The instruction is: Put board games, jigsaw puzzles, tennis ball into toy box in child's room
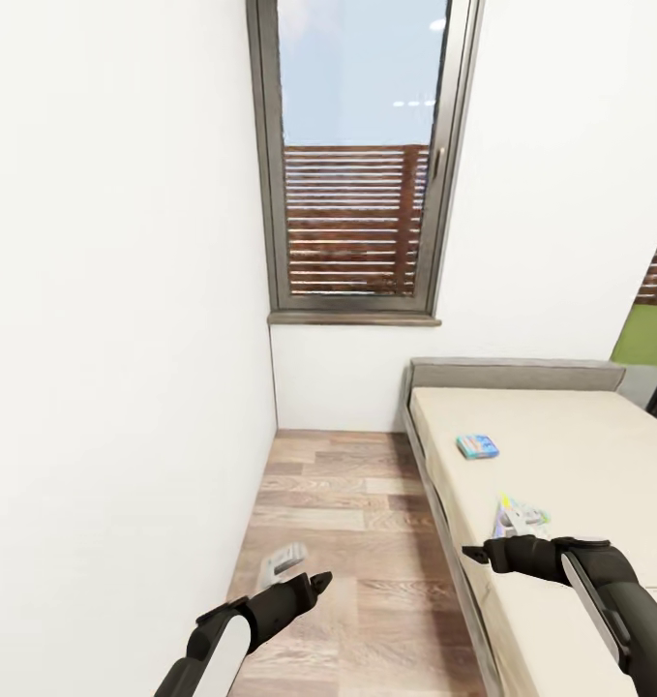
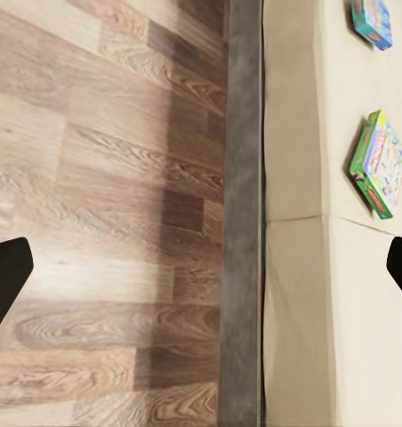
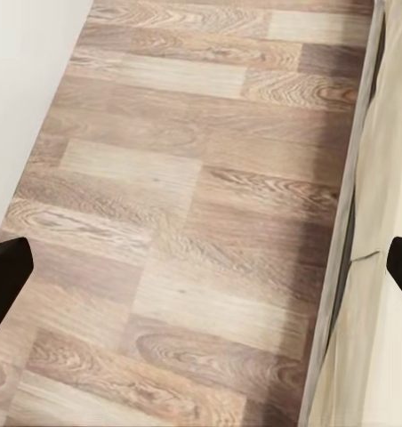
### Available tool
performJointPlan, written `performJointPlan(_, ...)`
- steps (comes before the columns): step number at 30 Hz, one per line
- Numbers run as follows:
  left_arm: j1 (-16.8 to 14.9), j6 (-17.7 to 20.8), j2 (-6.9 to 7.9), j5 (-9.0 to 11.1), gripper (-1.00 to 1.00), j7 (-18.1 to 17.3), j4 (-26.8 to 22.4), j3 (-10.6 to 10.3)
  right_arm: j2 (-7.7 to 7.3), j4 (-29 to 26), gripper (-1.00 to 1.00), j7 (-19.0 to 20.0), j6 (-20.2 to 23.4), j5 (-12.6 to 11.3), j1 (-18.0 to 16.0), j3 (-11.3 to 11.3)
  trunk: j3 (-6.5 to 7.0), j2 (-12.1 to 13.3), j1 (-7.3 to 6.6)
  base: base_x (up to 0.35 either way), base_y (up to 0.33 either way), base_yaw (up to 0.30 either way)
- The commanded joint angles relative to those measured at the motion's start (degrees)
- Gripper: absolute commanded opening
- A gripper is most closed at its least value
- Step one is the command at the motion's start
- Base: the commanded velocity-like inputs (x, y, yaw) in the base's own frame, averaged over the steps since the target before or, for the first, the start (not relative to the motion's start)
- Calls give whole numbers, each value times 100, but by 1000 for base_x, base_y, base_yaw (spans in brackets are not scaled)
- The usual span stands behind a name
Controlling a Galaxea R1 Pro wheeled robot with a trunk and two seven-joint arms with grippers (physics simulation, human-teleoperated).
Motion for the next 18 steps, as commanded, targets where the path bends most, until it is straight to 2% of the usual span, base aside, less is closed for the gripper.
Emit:
performJointPlan(1, -3, 22, 0, 58, 100, 41, -7, -3, 0, -5, 100, 20, 36, -5, -4, -8, -6, -3, 3, 335, 0, 0)
performJointPlan(18, -3, 22, 0, 58, 100, 41, -7, 0, 0, -5, 100, 20, 38, -5, -4, -8, -6, -3, 3, 335, 0, 0)
